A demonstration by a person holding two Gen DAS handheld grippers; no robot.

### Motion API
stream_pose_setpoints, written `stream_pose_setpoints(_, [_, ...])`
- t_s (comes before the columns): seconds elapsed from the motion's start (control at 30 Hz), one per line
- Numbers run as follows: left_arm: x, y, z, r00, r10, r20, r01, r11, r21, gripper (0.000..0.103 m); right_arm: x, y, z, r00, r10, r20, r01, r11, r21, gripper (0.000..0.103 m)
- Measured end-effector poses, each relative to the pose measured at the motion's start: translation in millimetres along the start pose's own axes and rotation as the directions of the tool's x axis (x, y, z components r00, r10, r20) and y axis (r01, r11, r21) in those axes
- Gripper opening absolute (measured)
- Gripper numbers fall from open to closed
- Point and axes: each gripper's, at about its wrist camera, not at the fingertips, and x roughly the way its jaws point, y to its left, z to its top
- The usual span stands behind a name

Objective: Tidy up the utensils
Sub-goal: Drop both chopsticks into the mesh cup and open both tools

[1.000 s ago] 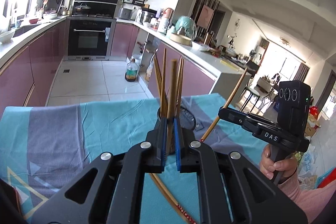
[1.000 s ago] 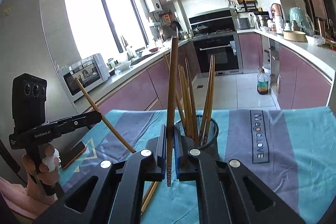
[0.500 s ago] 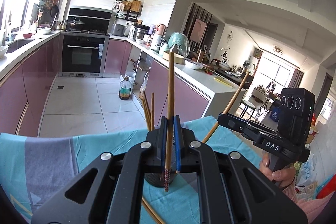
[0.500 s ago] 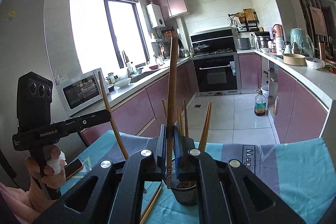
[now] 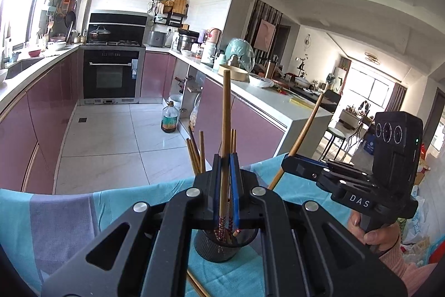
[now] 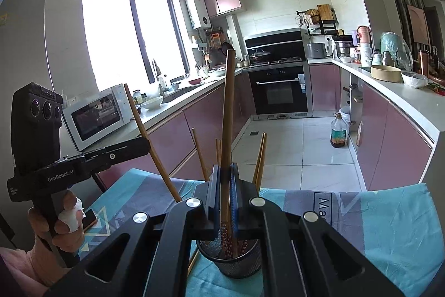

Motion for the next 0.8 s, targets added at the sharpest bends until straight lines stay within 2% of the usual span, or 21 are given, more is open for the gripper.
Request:
stream_pose_setpoints(0.27, [16, 3, -17, 0.995, 0.011, -0.096, -0.011, 1.000, 0.001, 0.007, 13, -4, -9, 0.998, -0.006, -0.058, 0.007, 1.000, 0.008, 0.005])
stream_pose_setpoints(0.47, [30, 2, -27, 0.985, 0.012, -0.171, -0.009, 1.000, 0.018, 0.007, 22, 0, -13, 0.991, -0.023, -0.130, 0.022, 1.000, -0.007, 0.006])
stream_pose_setpoints(0.63, [36, 9, -30, 0.979, 0.005, -0.206, -0.002, 1.000, 0.017, 0.007, 35, 2, -17, 0.981, -0.035, -0.188, 0.031, 0.999, -0.025, 0.006])
stream_pose_setpoints(0.8, [48, 13, -25, 0.974, 0.012, -0.227, -0.011, 1.000, 0.003, 0.007, 43, 4, -18, 0.977, -0.046, -0.209, 0.039, 0.999, -0.037, 0.006])
